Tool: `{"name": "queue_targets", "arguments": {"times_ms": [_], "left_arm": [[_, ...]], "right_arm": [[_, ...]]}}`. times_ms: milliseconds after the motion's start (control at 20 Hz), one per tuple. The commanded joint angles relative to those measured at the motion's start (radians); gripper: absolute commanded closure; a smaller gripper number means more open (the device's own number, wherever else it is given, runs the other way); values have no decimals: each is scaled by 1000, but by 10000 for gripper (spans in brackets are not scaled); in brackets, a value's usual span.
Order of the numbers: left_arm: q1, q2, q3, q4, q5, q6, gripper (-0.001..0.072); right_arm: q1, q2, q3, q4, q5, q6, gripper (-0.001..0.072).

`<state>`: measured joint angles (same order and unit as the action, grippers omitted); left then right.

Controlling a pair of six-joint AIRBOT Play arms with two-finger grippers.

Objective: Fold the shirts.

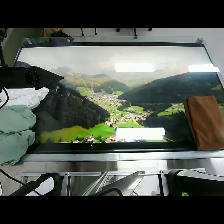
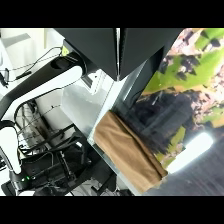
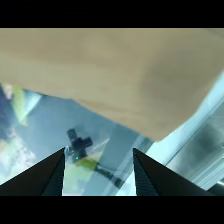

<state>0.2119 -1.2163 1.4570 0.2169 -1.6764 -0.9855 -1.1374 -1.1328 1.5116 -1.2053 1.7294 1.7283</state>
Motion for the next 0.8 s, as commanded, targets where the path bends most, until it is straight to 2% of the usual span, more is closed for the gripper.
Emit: {"name": "queue_targets", "arguments": {"times_ms": [0,150,200,250,300,500,600,750], "left_arm": [[1,0,0,0,0,1,691],[-1,0,0,0,5,1,692],[-1,0,0,0,5,1,691],[-1,0,0,0,12,1,691],[-1,0,0,0,34,0,691],[-11,1,-1,7,135,-38,693],[-68,19,-18,114,128,-100,693],[-231,138,-216,324,214,-159,693]], "right_arm": [[4,-6,8,13,-63,0,251],[35,-6,16,209,-182,-13,260],[58,-6,16,290,-218,-43,439],[93,-6,16,357,-256,-68,669],[140,-3,15,390,-288,-75,694],[418,68,-50,344,-368,-196,695],[603,171,-198,229,-375,-218,695],[874,377,-539,199,-464,-240,695]]}}
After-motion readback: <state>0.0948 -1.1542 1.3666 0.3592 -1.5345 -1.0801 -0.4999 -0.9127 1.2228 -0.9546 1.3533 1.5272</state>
